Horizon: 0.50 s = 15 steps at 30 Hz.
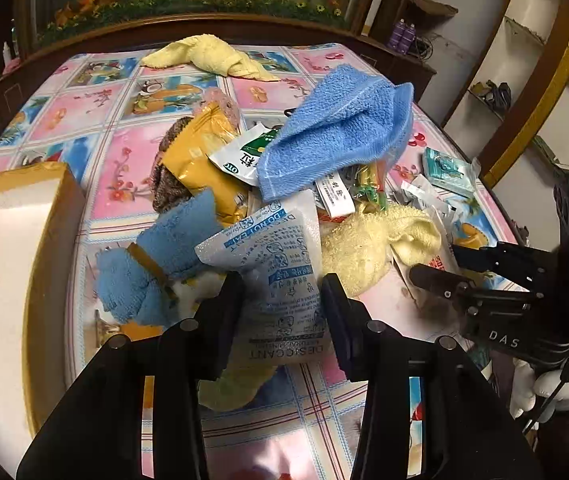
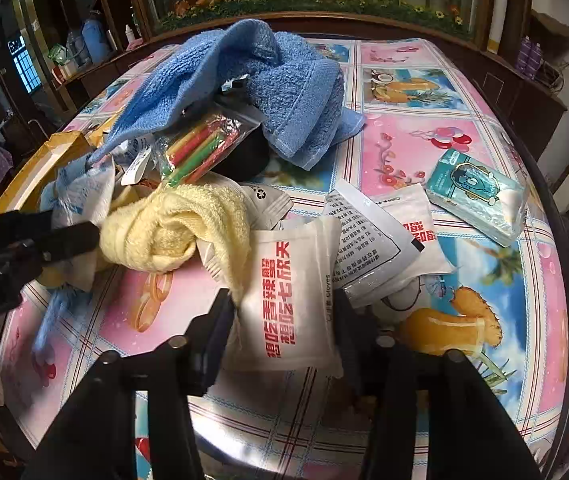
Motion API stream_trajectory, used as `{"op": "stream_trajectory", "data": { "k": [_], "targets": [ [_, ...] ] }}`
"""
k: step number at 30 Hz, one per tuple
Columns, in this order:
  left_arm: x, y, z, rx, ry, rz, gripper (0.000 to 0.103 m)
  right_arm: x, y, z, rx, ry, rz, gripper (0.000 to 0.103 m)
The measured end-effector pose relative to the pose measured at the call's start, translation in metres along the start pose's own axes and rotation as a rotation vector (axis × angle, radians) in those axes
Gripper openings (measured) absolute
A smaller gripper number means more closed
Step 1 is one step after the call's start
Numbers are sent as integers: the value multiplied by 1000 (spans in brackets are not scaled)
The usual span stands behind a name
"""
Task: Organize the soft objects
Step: 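Grasp the white picture packet with the right gripper while the left grasps the desiccant packet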
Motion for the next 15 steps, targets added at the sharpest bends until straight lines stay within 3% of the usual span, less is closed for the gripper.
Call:
{"op": "stream_trajectory", "data": {
  "k": [5, 7, 15],
  "targets": [
    [3, 1, -33, -64, 63, -40, 38, -4, 7, -23, 45, 30, 47, 16],
    [6, 0, -53, -86, 98, -49, 38, -4, 5, -31, 56, 43, 53, 12],
    [3, -16, -127, -151, 211, -108, 38, -5, -7, -48, 49, 70, 11, 12]
  ]
}}
Point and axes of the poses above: each gripper's, at about its wrist camera, not at the fingertips, and z roughly the way its jaws point, y to its right, x to its top, the point moved 7 cm from there along z, roughly the way its jaws point, and after that the axes turned 9 degrees about y, right-handed, at the moved point
